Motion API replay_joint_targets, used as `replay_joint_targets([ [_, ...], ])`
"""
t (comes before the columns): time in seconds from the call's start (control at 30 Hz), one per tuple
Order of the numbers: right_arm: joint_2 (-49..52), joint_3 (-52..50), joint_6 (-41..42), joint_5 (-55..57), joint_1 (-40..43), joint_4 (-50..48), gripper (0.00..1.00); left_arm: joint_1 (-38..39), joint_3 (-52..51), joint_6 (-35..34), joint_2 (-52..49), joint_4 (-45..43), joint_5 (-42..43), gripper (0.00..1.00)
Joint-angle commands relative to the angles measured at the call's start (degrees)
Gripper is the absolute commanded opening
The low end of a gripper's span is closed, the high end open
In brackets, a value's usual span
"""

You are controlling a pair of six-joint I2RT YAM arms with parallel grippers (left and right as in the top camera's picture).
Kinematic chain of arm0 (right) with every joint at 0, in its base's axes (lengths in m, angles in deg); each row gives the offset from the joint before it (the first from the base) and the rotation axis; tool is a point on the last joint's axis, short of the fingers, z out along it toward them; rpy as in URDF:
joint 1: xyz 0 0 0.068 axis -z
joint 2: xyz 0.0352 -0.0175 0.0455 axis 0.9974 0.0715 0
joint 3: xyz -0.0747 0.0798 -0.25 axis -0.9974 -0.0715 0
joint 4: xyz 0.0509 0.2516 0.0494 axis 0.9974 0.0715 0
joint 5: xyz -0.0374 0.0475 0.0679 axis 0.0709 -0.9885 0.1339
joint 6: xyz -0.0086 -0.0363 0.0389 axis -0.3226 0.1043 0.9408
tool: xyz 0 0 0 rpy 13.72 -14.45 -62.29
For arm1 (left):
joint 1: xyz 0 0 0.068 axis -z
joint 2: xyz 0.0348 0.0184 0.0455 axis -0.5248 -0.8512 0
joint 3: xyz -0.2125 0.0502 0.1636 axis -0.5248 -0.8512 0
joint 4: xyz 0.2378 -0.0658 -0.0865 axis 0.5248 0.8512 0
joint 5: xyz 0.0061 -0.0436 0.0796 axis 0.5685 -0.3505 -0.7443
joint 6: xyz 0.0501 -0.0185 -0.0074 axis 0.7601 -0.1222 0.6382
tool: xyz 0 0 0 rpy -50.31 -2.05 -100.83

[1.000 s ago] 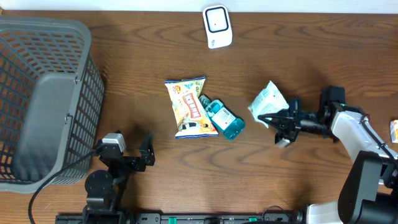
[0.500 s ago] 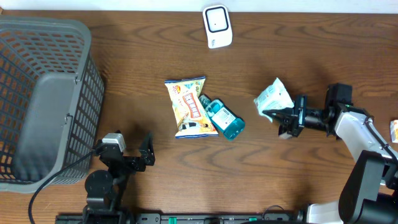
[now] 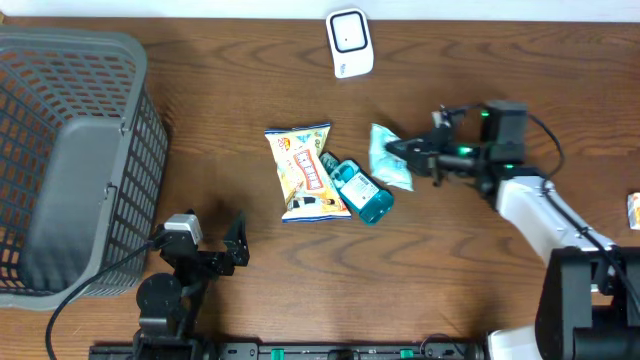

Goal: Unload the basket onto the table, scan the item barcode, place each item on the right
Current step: 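Swing the held wipes pack up toward the scanner with the right gripper, then hold the wipes pack barcode in front of the scanner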

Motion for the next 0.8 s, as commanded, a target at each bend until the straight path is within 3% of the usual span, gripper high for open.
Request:
replay_joint_targets([
  [0.0,-0.94,0.28,-9.68,15.13,-5.97,-5.70,0.01,0.17,-1.01,0.72,0.11,1.20,0.72,0.98],
  [0.17,-0.90,3.06,-10.51,35.01,-10.60,-6.49,0.01,0.17,-1.01,0.72,0.11,1.20,0.72,0.98],
  [0.3,2.51,12.35,-10.54,41.66,-10.71,-3.89,0.01,0.17,-1.01,0.72,0.11,1.22,0.72,0.98],
  [0.77,40.28,61.96,-8.94,41.99,-11.19,9.99,0.01,0.17,-1.01,0.72,0.11,1.20,0.72,0.98],
])
